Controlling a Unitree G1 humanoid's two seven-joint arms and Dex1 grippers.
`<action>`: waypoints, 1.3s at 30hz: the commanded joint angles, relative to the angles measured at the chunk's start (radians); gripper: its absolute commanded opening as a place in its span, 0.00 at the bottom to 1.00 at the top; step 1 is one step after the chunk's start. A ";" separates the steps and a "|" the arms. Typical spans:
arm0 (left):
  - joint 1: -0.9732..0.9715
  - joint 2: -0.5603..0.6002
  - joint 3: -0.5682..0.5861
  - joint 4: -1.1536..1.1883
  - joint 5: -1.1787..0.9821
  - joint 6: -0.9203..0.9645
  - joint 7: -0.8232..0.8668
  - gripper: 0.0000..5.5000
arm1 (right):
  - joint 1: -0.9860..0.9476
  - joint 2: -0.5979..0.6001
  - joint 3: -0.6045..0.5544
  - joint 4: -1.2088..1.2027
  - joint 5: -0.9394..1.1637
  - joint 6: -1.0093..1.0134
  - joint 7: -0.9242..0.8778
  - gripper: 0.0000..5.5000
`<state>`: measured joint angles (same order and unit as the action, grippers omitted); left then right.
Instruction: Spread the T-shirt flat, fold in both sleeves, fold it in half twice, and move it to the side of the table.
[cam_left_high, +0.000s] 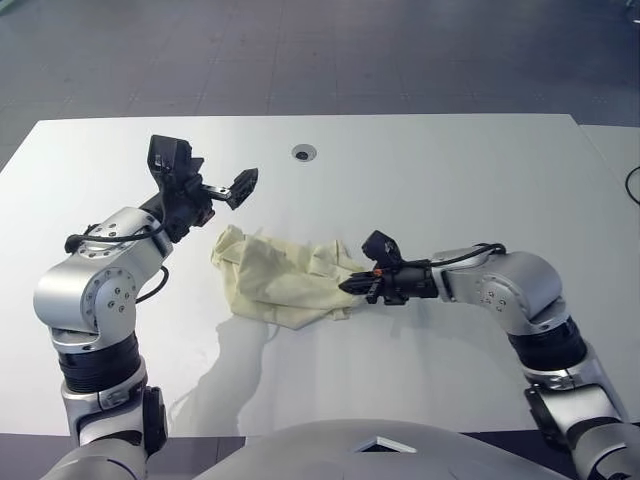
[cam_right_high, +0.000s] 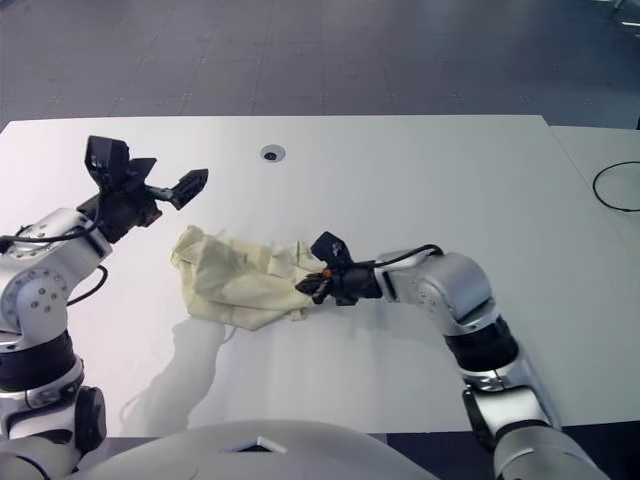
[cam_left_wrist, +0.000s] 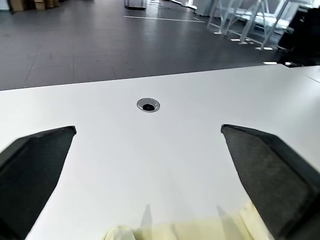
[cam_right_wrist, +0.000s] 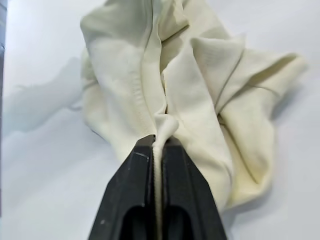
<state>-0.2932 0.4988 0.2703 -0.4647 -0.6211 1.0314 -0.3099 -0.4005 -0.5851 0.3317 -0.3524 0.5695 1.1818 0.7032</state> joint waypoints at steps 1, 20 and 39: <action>-0.033 0.105 -0.005 0.029 -0.110 0.021 -0.203 0.98 | -0.039 -0.092 0.047 0.032 -0.072 -0.115 0.083 0.00; -0.433 0.311 -0.666 0.647 0.379 -0.545 -1.048 0.98 | -0.021 -0.088 0.103 0.042 -0.190 -0.260 0.161 0.00; -0.518 0.144 -0.777 0.975 0.638 -0.808 -1.180 0.61 | -0.022 -0.061 0.096 0.035 -0.199 -0.243 0.155 0.00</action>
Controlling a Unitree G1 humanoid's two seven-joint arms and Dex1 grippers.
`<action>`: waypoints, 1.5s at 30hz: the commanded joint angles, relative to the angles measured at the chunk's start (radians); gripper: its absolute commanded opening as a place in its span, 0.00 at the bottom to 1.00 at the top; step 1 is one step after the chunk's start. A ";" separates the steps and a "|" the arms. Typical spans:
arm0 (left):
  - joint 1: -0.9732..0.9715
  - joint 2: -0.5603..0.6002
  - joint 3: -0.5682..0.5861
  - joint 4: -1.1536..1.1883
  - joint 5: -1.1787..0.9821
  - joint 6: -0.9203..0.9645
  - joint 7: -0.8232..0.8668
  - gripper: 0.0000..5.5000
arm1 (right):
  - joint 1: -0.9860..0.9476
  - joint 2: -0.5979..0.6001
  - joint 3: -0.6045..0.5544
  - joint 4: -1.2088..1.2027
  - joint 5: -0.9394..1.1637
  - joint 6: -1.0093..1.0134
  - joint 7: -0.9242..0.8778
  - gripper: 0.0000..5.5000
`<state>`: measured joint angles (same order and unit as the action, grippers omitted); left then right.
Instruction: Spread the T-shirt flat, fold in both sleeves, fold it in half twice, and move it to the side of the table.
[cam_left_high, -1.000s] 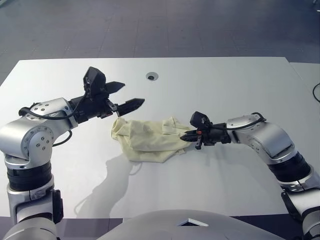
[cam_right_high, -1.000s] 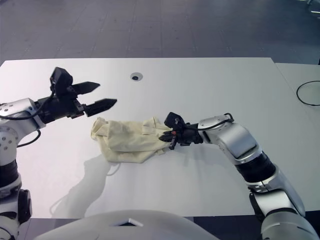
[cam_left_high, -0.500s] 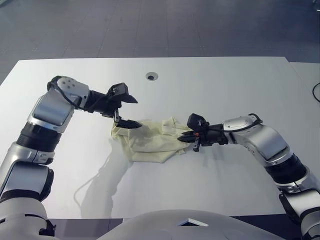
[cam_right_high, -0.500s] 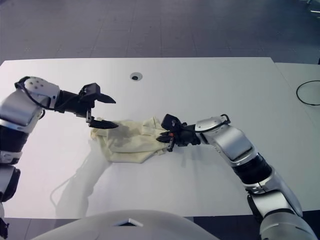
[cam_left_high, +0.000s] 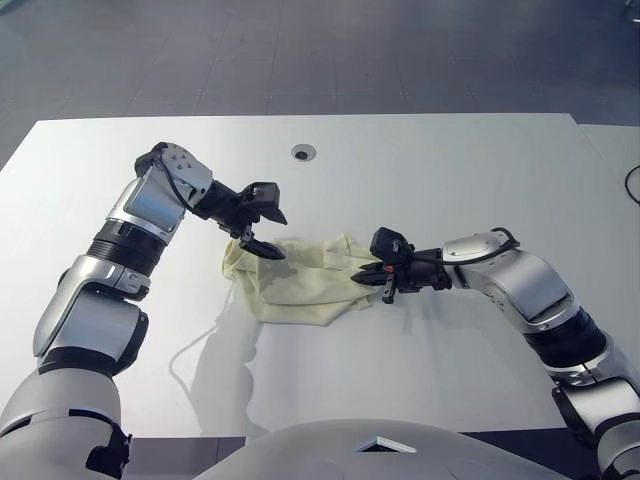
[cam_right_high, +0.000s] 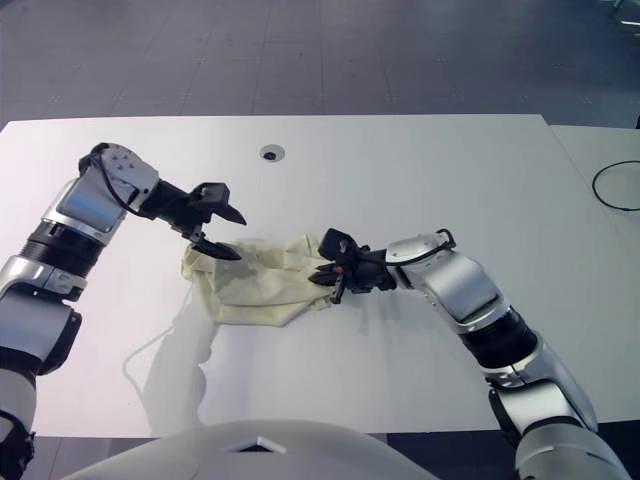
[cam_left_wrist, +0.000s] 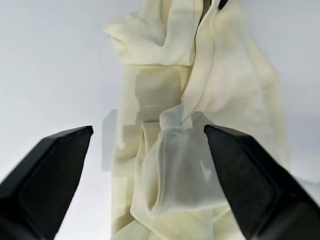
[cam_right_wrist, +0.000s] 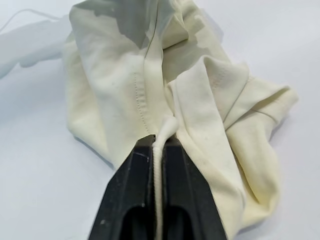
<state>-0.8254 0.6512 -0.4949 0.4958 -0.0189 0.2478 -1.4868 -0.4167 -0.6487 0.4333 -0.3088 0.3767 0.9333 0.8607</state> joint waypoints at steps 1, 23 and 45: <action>0.021 -0.010 -0.011 0.014 0.041 -0.028 -0.005 0.59 | -0.006 0.002 -0.006 -0.009 -0.007 0.006 -0.002 0.00; 0.045 0.019 0.039 -0.024 0.043 -0.006 -0.073 0.00 | -0.027 0.007 -0.021 0.021 -0.016 -0.005 0.000 0.00; -0.363 -0.141 0.211 0.565 0.148 -0.153 0.538 0.00 | -0.784 0.283 -0.189 1.337 -0.257 -0.621 -0.105 0.00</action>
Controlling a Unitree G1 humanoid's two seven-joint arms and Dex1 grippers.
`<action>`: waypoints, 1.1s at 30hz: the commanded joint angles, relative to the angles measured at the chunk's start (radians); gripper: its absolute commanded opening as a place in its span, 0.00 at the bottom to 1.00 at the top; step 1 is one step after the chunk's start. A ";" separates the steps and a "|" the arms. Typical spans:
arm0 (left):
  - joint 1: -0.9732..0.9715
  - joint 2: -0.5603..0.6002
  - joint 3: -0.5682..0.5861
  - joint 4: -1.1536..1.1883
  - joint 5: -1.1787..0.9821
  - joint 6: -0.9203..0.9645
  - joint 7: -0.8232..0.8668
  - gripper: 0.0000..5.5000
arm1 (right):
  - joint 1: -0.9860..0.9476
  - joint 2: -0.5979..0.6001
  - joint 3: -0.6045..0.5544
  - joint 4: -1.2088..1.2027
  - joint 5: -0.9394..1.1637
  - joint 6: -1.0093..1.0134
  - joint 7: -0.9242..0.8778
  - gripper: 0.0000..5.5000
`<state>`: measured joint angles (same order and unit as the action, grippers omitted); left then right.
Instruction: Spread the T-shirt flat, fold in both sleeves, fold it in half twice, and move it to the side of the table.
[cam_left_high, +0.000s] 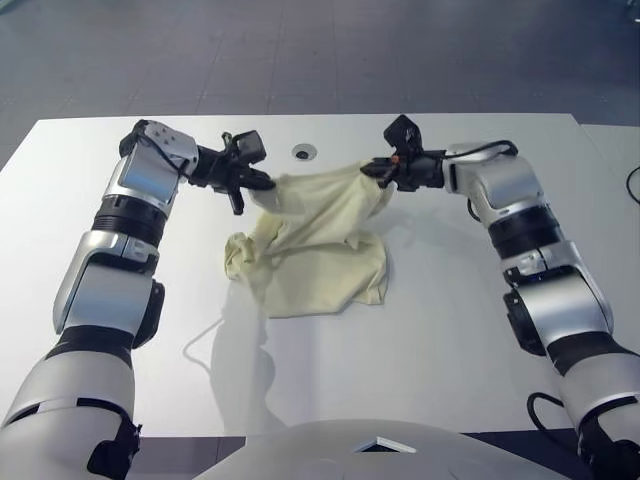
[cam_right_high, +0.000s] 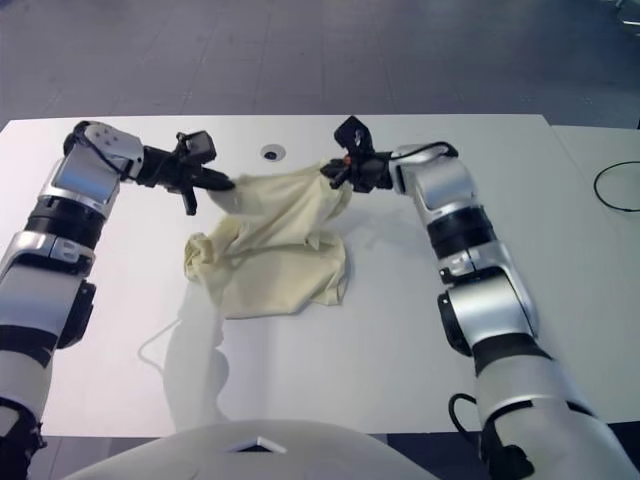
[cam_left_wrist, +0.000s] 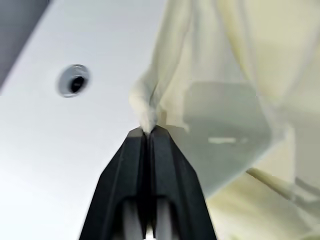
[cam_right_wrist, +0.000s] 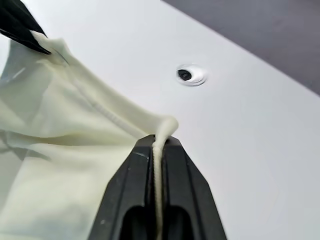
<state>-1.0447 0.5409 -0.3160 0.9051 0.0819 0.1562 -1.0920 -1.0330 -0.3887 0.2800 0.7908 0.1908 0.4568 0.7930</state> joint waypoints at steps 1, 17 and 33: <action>-0.169 -0.039 0.039 0.194 0.056 -0.080 0.186 0.00 | -0.197 0.029 -0.044 0.292 -0.086 -0.181 -0.049 0.00; -0.435 -0.085 0.056 0.443 0.239 -0.221 0.655 0.00 | -0.478 0.054 -0.153 0.571 -0.318 -0.467 -0.496 0.00; -0.511 -0.059 0.045 0.460 0.364 -0.222 0.900 0.00 | -0.548 -0.006 -0.172 0.577 -0.495 -0.575 -0.726 0.00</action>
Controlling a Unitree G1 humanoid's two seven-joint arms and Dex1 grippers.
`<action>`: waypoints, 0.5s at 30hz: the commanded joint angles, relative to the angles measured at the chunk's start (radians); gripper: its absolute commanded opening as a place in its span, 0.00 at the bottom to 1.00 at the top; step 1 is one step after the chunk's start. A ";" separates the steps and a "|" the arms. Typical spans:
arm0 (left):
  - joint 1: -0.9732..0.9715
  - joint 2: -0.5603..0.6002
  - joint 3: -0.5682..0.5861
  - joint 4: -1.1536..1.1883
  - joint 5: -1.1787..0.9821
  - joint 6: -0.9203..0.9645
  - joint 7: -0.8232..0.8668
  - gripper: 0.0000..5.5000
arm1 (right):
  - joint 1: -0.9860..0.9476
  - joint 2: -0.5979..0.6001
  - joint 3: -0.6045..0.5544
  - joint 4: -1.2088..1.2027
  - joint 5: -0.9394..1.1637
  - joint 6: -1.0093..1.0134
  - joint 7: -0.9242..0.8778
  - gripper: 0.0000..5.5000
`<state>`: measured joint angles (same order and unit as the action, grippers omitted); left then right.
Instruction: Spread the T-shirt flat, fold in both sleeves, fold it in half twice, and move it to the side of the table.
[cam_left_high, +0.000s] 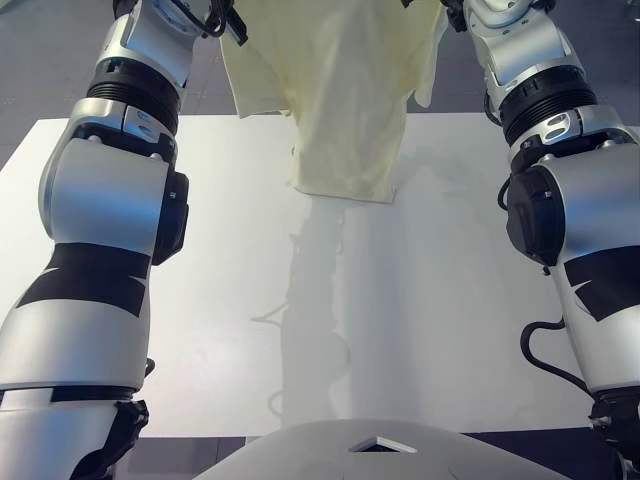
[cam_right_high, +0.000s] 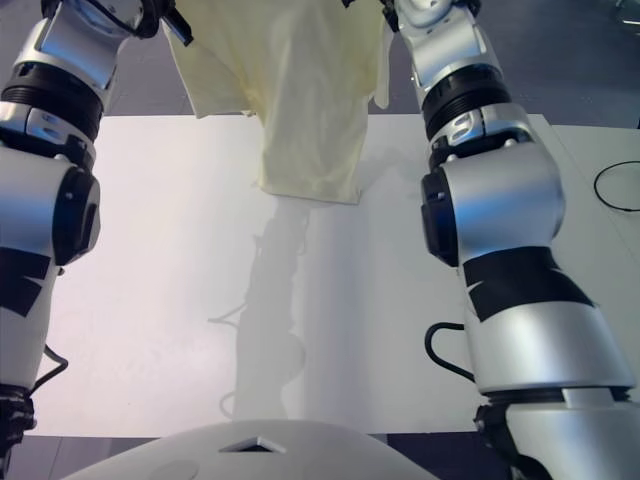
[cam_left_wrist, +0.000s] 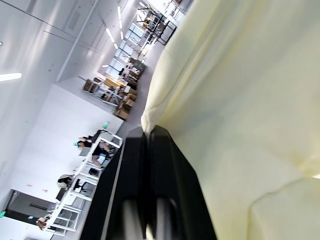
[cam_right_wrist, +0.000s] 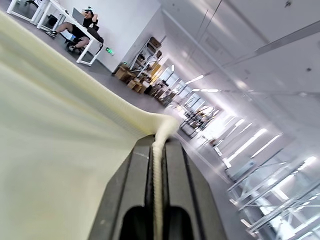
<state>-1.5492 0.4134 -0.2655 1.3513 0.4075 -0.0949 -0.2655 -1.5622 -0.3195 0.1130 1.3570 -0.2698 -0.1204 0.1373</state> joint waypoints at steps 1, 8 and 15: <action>-0.009 0.074 -0.005 0.014 0.044 0.030 0.093 0.00 | -0.020 -0.078 -0.003 0.011 -0.045 -0.001 -0.079 0.00; -0.050 0.097 -0.034 0.012 0.113 0.009 0.184 0.00 | -0.035 -0.089 -0.005 0.012 -0.097 -0.031 -0.093 0.00; -0.075 0.121 -0.060 0.010 0.165 -0.010 0.207 0.00 | -0.059 -0.108 0.009 0.011 -0.144 -0.073 -0.083 0.00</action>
<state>-1.6139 0.4521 -0.3267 1.3404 0.5568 -0.1347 -0.0702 -1.6115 -0.3502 0.1324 1.3547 -0.4099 -0.2149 0.0694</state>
